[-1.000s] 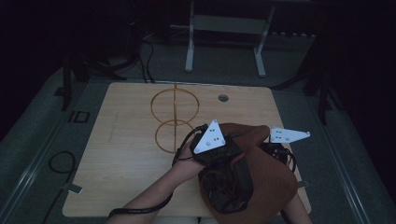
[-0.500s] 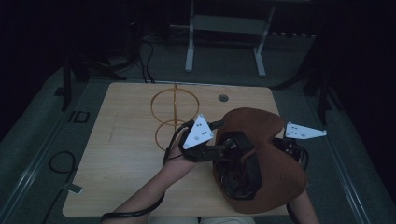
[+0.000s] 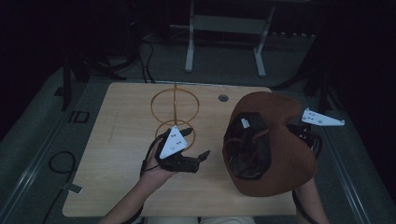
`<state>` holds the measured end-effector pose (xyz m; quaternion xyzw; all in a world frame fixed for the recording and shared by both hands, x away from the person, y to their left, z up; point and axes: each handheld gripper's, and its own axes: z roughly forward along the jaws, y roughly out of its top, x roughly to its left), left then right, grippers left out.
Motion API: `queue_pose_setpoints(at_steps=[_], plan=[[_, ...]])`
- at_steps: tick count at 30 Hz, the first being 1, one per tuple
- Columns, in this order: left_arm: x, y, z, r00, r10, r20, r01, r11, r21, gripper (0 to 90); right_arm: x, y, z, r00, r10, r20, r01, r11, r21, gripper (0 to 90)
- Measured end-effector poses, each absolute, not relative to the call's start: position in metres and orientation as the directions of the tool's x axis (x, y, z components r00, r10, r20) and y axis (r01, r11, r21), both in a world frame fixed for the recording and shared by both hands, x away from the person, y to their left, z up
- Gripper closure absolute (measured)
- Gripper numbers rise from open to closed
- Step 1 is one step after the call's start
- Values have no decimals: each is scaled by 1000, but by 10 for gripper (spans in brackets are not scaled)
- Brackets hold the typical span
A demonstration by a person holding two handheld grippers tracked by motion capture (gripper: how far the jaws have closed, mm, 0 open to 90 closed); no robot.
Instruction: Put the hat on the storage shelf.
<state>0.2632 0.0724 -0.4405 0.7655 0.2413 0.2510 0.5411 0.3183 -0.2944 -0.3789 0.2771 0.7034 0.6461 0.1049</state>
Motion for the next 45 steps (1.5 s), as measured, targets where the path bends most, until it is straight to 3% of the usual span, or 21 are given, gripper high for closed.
queue_pose_setpoints(at_steps=[7, 19, 27, 40, 45], plan=[[253, 96, -470, 726, 673, 137, 125, -326, 937, 33, 342, -296, -372, -793, 565, 227, 262, -21, 965, 860], [239, 157, -519, 604, 791, 94, 242, -295, 924, 31, 380, -284, -366, -748, 614, 252, 283, -48, 958, 860], [220, 209, -562, 443, 895, 48, 340, -218, 915, 32, 405, -261, -353, -733, 642, 225, 257, -45, 965, 859], [201, 237, -568, 361, 932, -8, 341, -124, 932, 33, 444, -188, -310, -689, 709, 147, 231, 22, 973, 859], [201, 239, -568, 364, 931, -10, 339, -122, 933, 33, 447, -154, -302, -731, 669, 132, 226, 56, 973, 858]])
